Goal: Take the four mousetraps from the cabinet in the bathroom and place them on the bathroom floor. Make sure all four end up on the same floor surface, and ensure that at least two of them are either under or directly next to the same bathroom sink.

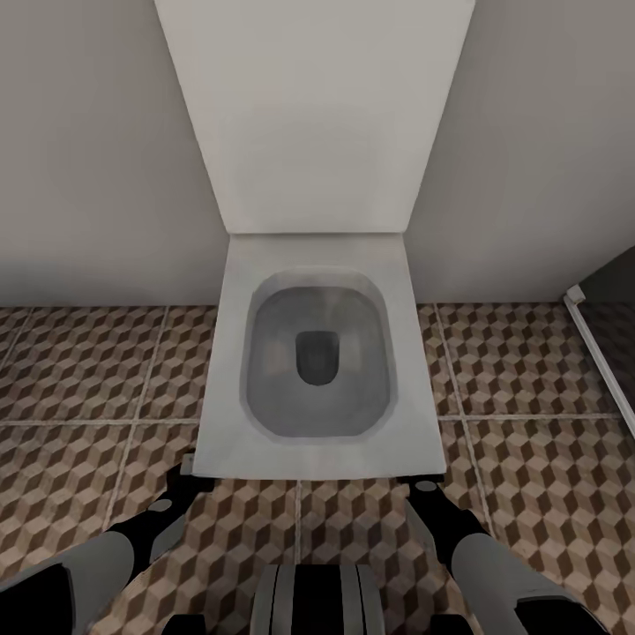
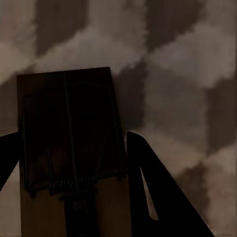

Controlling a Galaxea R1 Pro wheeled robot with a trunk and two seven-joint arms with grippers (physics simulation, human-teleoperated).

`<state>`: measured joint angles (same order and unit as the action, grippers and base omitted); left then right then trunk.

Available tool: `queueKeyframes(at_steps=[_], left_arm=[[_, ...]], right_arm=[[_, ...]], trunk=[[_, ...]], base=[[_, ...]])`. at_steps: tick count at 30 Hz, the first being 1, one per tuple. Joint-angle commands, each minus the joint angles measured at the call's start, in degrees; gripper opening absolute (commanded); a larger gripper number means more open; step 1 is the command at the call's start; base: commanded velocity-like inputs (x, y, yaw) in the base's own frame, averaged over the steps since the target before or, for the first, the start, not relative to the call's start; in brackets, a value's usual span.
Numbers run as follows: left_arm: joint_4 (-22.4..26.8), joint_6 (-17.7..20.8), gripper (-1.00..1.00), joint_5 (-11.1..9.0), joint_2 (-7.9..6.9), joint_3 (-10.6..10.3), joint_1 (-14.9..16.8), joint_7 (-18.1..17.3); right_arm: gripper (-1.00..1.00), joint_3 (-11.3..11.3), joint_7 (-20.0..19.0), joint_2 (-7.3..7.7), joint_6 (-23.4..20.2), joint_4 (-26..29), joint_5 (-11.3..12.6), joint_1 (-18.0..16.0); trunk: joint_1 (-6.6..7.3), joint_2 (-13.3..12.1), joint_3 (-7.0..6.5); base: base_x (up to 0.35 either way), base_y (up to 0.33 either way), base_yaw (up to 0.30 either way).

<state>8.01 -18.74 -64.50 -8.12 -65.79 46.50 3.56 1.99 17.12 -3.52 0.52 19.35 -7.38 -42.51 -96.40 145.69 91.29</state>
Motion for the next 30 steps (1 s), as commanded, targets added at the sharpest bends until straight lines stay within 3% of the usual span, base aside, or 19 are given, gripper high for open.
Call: queueKeyframes(at_steps=[1, 20, 30], left_arm=[[0.2, -0.1, -1.00, -0.1, -0.05, -0.5, 0.0, 0.3], [0.2, -0.4, -1.00, -0.1, -0.05, -0.5, 0.0, 0.3], [0.2, -0.4, -1.00, 0.0, -1.00, -0.5, 0.0, 0.0]], right_arm=[[-1.00, 0.2, 0.4, 0.00, 0.0, -0.1, -0.4, 0.0], [-1.00, 0.3, 0.4, 0.40, 0.1, -0.1, -0.3, 0.0], [-1.00, 0.0, 0.3, 5.22, 0.1, -0.1, -0.3, -0.1]], trunk=[[-0.02, 0.0, 0.03], [-0.02, 0.0, 0.03], [-0.02, 0.0, 0.03]], base=[[0.240, 0.000, 0.000], [0.033, 0.000, 0.000], [0.000, 0.000, 0.000]])
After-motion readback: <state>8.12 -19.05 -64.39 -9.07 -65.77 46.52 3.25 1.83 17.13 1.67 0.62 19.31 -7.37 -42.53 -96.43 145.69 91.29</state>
